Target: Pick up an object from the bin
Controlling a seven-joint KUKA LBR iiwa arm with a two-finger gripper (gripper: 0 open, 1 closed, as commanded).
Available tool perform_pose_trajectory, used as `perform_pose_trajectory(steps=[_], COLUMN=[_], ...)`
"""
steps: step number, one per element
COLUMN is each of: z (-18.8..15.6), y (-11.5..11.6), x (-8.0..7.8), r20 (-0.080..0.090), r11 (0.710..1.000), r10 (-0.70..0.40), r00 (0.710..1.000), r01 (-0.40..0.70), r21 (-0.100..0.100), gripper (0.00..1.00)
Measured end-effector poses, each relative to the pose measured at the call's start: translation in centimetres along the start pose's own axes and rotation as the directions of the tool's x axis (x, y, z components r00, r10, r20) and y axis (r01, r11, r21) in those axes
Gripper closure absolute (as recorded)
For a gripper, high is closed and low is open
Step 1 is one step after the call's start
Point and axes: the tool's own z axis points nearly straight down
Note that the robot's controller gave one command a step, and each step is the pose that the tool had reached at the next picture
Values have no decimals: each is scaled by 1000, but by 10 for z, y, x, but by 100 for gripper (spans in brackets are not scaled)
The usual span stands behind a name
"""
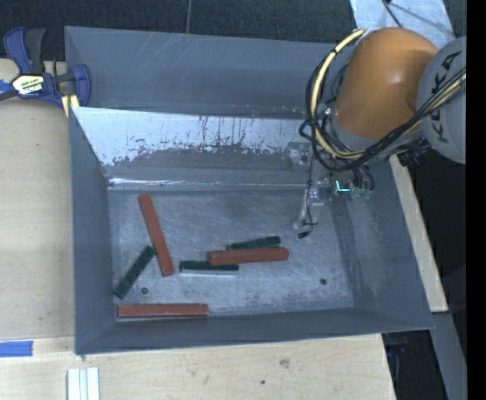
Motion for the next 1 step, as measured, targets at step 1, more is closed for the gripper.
perform_pose_trajectory(steps=[1], z=[103], y=[27], x=[58], r20=[-11], r11=[994], r10=[-112], r00=[994], r01=[112], r21=[-2], gripper=[0])
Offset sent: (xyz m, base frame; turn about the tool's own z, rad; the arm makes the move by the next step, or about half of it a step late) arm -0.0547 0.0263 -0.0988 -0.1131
